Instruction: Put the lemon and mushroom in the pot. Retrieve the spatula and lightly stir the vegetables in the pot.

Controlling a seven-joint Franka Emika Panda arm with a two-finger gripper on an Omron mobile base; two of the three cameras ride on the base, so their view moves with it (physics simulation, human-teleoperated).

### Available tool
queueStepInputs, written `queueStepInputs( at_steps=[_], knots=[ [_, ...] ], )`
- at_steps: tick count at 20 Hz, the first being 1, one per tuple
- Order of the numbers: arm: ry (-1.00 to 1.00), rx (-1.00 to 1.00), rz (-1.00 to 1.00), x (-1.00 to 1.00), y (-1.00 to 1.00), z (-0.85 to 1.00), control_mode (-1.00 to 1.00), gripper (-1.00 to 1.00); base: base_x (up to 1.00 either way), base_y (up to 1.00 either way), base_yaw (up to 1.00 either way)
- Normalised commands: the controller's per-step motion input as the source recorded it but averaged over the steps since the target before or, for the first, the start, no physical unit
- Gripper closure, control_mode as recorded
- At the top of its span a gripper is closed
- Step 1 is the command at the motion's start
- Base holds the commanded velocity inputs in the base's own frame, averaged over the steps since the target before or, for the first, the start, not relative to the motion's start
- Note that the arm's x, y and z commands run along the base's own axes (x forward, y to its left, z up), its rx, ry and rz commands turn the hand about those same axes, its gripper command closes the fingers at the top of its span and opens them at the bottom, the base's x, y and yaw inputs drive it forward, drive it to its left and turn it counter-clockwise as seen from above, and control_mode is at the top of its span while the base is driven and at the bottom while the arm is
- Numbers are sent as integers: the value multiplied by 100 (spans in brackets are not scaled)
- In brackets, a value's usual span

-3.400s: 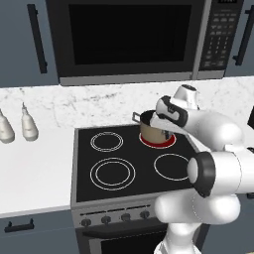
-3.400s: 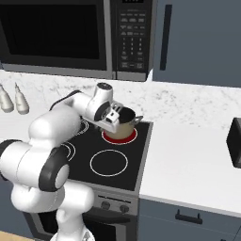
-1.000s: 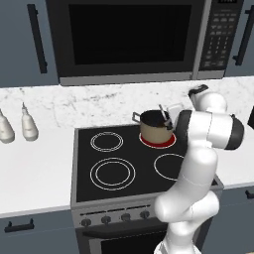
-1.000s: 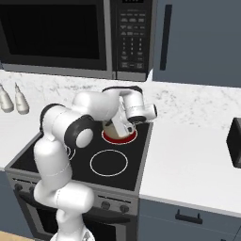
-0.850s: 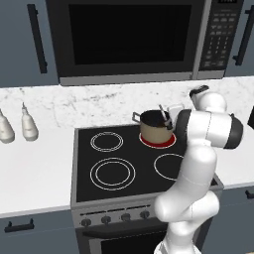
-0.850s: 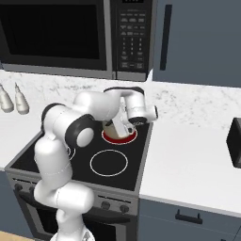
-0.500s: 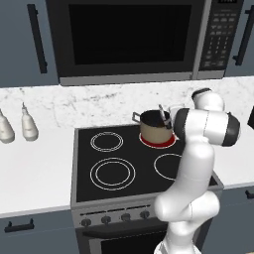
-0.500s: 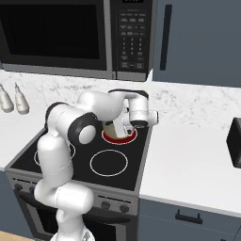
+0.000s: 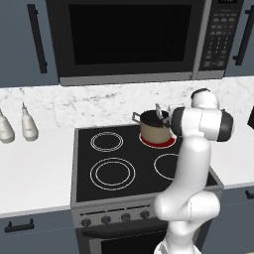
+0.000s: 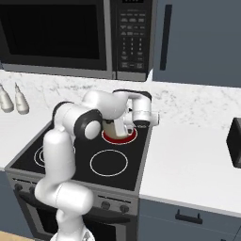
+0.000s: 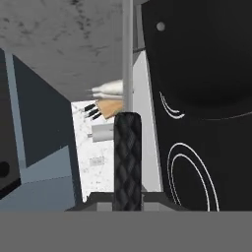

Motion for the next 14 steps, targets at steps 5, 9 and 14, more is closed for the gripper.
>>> queueStepInputs(
  at_steps=[5, 9, 14],
  knots=[
    [0, 19, 6, 21, 0, 0, -100, 100, 0, 0, 0],
    [11, 17, 0, 20, 0, 0, -100, 100, 0, 0, 0],
    [21, 13, 0, 0, -1, 13, -100, 100, 0, 0, 0]
  ],
)
